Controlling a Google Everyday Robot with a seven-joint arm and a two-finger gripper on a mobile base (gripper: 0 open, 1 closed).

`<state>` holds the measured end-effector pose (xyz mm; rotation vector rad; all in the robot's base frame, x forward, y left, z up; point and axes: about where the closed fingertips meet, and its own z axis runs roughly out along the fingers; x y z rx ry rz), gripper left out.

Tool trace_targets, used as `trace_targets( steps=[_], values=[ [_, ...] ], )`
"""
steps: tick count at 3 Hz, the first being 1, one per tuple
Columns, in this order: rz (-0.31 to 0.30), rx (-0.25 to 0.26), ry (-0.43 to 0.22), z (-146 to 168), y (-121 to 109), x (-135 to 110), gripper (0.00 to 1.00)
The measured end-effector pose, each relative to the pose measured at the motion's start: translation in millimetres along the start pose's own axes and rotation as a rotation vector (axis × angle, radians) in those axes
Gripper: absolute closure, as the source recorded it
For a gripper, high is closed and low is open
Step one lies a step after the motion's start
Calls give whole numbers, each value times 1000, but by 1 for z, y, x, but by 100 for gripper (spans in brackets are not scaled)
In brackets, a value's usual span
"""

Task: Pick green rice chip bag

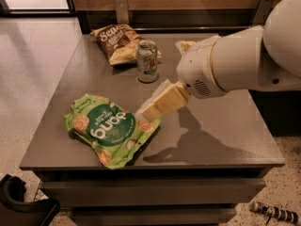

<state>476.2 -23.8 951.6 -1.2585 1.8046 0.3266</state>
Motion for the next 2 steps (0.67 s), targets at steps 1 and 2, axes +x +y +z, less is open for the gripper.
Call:
trace_targets(
  steps=[1, 2],
  values=[
    [0, 0, 0, 0, 0, 0, 0],
    [3, -40, 48, 27, 13, -2, 0]
  ],
)
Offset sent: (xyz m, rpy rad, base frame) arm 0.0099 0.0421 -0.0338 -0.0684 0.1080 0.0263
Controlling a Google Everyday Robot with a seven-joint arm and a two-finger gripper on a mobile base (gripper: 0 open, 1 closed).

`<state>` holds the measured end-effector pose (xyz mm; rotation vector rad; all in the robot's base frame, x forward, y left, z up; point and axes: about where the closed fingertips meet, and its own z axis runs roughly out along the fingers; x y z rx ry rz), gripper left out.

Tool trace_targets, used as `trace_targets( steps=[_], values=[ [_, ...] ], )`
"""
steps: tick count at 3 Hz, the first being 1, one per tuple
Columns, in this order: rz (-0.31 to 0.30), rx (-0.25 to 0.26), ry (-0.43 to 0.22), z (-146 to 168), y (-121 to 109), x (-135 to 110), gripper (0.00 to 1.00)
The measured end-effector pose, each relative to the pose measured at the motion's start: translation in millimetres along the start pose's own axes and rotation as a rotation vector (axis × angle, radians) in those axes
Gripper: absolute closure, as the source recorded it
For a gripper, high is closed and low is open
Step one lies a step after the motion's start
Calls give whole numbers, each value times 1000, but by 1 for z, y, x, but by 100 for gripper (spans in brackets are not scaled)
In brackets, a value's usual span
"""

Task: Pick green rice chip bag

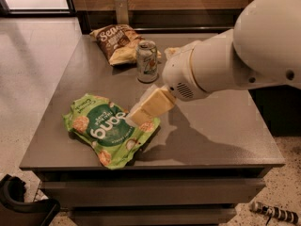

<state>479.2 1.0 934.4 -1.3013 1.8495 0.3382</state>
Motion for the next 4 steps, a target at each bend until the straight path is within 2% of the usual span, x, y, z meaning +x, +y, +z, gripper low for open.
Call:
trace_targets(
  steps=[2, 4],
  values=[
    [58, -79, 78, 53, 32, 4, 0],
    [58, -186, 84, 102, 74, -13, 0]
  ],
)
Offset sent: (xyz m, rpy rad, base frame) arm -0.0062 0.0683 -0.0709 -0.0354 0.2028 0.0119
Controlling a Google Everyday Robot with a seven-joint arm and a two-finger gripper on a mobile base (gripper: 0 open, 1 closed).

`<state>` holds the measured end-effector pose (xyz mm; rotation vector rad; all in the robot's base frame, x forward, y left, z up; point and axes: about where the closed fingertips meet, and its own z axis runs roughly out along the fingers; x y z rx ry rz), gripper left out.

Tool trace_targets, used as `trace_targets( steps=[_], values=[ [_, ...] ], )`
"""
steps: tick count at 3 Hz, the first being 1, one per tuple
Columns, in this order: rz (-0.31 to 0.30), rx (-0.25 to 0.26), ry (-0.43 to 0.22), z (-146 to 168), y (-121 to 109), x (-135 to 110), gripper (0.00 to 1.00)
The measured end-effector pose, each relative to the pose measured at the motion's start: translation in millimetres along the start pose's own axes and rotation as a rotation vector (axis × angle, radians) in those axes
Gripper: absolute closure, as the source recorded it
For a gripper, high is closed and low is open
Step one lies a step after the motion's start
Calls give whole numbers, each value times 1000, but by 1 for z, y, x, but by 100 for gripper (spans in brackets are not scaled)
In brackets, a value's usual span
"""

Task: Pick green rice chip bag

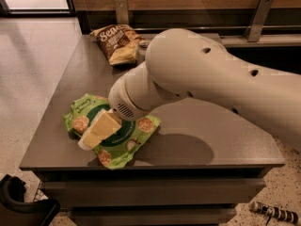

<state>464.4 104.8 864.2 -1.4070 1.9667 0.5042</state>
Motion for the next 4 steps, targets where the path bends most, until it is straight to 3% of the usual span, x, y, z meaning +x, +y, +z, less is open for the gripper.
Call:
trace_targets(
  steps=[1, 2, 3, 4],
  values=[
    [46, -23, 4, 22, 3, 12, 0],
    [82, -31, 2, 41, 6, 23, 25],
    [75, -30, 2, 39, 6, 20, 47],
    [70, -28, 2, 38, 8, 18, 78]
  ],
)
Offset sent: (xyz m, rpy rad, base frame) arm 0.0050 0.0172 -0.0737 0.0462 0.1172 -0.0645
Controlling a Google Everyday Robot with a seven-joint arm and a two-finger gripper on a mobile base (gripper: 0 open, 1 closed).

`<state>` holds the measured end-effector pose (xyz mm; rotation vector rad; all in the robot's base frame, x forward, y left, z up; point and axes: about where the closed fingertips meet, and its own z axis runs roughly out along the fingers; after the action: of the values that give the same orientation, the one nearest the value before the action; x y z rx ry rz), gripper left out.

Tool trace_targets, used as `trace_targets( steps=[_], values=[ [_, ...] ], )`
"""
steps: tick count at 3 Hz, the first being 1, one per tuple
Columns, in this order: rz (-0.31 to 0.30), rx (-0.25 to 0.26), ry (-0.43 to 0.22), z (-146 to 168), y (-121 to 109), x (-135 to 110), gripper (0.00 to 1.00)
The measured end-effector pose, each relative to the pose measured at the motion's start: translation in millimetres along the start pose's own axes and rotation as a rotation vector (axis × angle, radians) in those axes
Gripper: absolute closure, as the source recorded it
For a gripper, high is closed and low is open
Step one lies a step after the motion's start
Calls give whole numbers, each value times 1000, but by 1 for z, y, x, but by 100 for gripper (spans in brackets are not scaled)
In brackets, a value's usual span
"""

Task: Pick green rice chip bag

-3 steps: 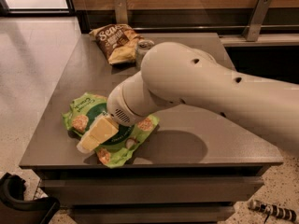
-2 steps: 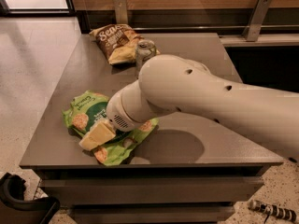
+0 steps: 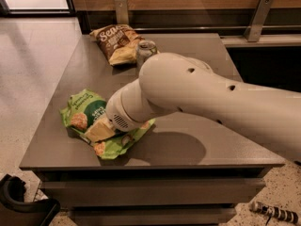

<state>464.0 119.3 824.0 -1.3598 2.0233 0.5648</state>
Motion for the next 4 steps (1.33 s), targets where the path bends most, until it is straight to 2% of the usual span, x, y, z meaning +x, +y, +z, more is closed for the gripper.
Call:
trace_targets(
  steps=[1, 2, 3, 4],
  values=[
    [-2, 0, 0, 0, 0, -1, 100],
    [-2, 0, 0, 0, 1, -1, 100],
    [-19, 9, -14, -22, -2, -8, 100],
    [-70, 47, -49, -78, -7, -31, 100]
  ],
)
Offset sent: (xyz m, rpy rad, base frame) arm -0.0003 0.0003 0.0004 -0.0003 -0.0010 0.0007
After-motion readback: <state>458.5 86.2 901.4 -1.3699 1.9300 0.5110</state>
